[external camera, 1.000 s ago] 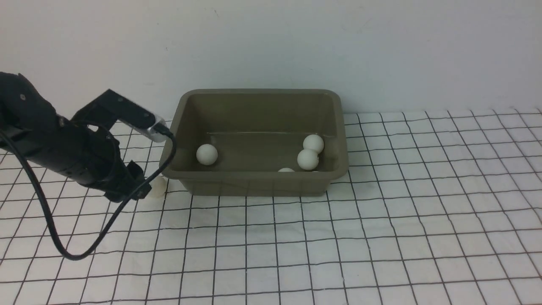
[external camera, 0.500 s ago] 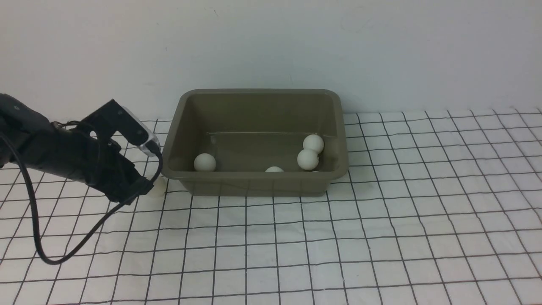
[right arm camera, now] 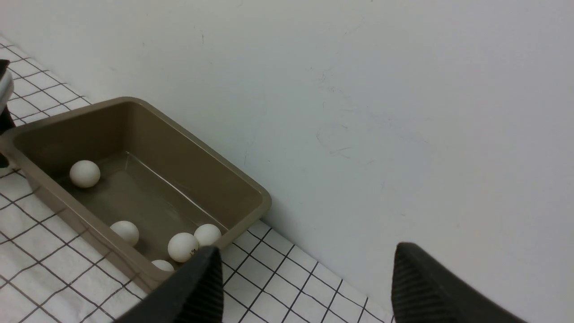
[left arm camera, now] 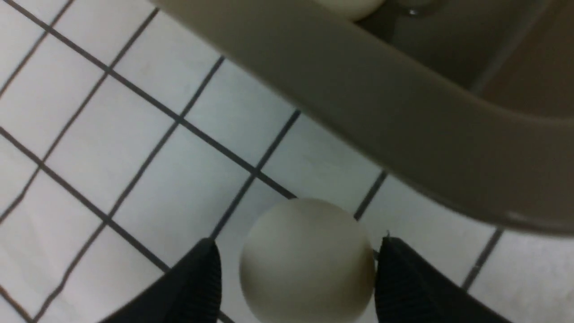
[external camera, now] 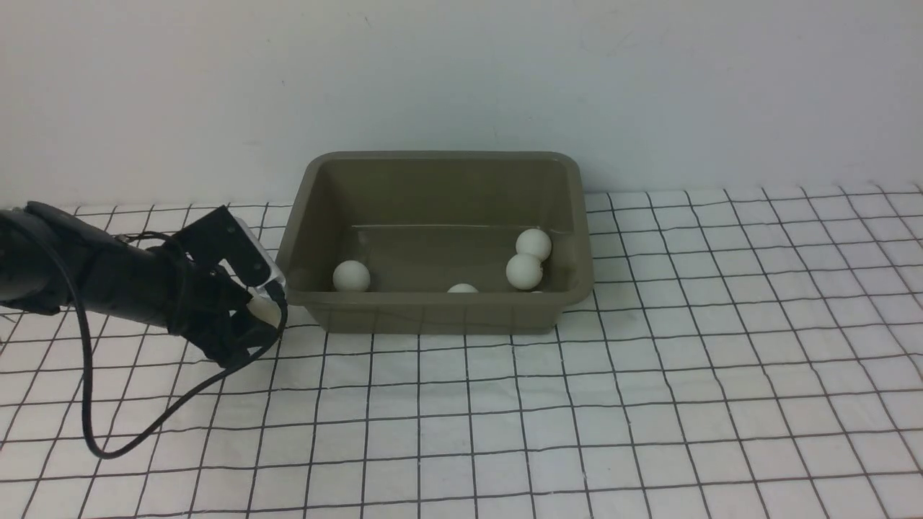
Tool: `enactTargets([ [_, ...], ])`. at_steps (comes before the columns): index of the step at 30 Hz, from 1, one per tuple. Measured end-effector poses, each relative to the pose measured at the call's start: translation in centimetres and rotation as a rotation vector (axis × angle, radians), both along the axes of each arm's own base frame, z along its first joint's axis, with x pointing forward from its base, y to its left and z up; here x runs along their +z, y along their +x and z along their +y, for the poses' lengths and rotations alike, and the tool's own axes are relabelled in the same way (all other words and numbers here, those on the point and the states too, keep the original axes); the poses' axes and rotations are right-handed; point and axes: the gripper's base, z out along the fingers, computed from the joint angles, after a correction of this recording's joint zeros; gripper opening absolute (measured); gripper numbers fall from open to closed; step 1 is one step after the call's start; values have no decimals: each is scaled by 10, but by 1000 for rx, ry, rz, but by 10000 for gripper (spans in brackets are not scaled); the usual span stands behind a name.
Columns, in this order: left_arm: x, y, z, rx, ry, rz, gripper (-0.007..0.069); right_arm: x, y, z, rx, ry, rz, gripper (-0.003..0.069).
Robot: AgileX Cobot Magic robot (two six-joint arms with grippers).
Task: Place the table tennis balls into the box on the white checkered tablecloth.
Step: 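Reach for and grasp a ping pong ball on the table beside the basket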
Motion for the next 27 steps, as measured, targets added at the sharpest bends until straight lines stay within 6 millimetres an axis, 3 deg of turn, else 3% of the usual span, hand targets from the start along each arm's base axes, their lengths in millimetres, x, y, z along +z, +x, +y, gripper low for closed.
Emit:
enactTargets([
  [4,-2,4,0,11,-17,-16,397,0,0,0,1,3,1,462],
  [6,-2,5,0,23,-15,-24,344,0,0,0,1,3,1,462],
  [11,2,6,4,58,2,-38,345,0,0,0,2,5,2,462],
  [13,12,5,6,60,10,-54,345,0,0,0,2,5,2,462],
  [20,83,-6,2,38,-29,-214,345,0,0,0,2,7,1,462],
  [24,94,-9,-16,-133,-179,-225,345,0,0,0,2,10,2,462],
  [27,97,-4,-27,-147,-298,-261,345,0,0,0,1,13,2,462],
])
